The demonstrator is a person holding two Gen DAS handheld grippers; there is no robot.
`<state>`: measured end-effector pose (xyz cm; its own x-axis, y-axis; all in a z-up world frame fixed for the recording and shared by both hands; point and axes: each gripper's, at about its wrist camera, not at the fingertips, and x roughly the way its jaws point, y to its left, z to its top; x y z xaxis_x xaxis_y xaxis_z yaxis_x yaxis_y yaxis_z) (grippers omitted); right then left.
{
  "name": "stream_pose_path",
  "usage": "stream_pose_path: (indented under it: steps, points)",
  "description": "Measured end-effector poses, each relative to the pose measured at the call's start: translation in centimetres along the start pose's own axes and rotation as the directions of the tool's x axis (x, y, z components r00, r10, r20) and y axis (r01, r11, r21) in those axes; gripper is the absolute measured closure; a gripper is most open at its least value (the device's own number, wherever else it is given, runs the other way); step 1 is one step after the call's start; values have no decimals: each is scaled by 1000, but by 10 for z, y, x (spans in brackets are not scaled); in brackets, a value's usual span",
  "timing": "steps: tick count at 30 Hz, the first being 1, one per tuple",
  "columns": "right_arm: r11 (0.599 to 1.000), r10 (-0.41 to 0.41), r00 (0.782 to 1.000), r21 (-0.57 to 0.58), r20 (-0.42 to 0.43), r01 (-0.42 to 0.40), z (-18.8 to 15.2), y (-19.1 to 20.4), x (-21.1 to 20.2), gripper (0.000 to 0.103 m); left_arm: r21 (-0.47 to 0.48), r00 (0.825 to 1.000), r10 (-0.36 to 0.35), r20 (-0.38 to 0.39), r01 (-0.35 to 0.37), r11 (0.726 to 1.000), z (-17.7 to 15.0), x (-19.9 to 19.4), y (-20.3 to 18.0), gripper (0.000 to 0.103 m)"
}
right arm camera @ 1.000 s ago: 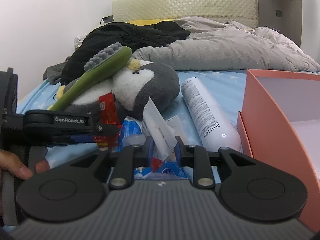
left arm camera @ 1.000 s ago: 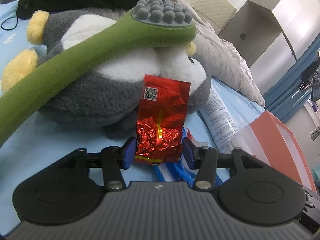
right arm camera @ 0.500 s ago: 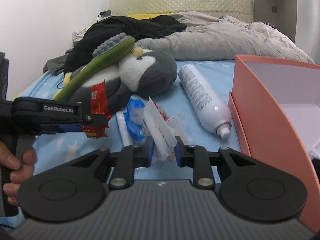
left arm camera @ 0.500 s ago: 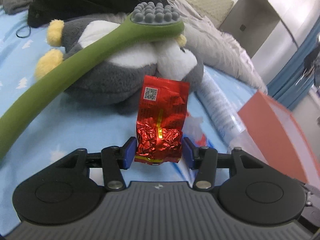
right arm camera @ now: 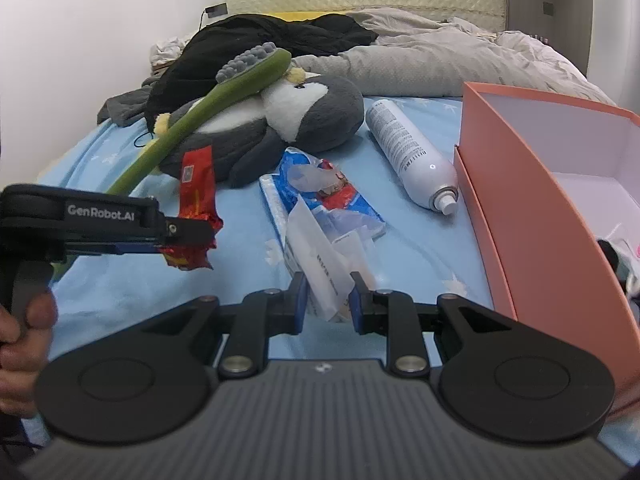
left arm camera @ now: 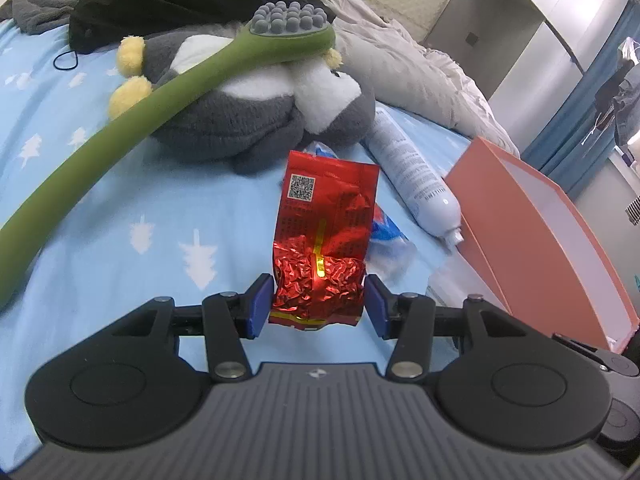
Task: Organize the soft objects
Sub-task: 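Close the left tool on the red tea packet while the right tool grasps the white wrapper, then lift the tea packet and wrapper with both tools and carry them over the box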
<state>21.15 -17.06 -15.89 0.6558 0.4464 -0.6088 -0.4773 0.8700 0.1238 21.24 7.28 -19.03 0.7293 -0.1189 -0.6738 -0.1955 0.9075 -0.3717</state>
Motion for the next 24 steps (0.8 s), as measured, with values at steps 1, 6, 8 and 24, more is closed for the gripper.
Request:
stream_pose_path:
  steps: [1,6,8,24]
  points:
    - [1000,1,1000,4,-2,-1,-2,1,-3,78,2,1000,-5,-1,5,1000,-2,-4,-2,48]
    - [999,-10,1000,32,-5,10,-8,3,-18,78,25,1000,-7,-20,8,1000,-15,-20,-12,47]
    - [999,-15,1000,43,-2,15,-8,3,-26,78,29,1000,-15,-25,16,999,-19,-28,-16,47]
    - [997,-45,999,69,19,44,-10,2,-79,77,97,995,-57,-83,65,993,-36,-70,-53,47]
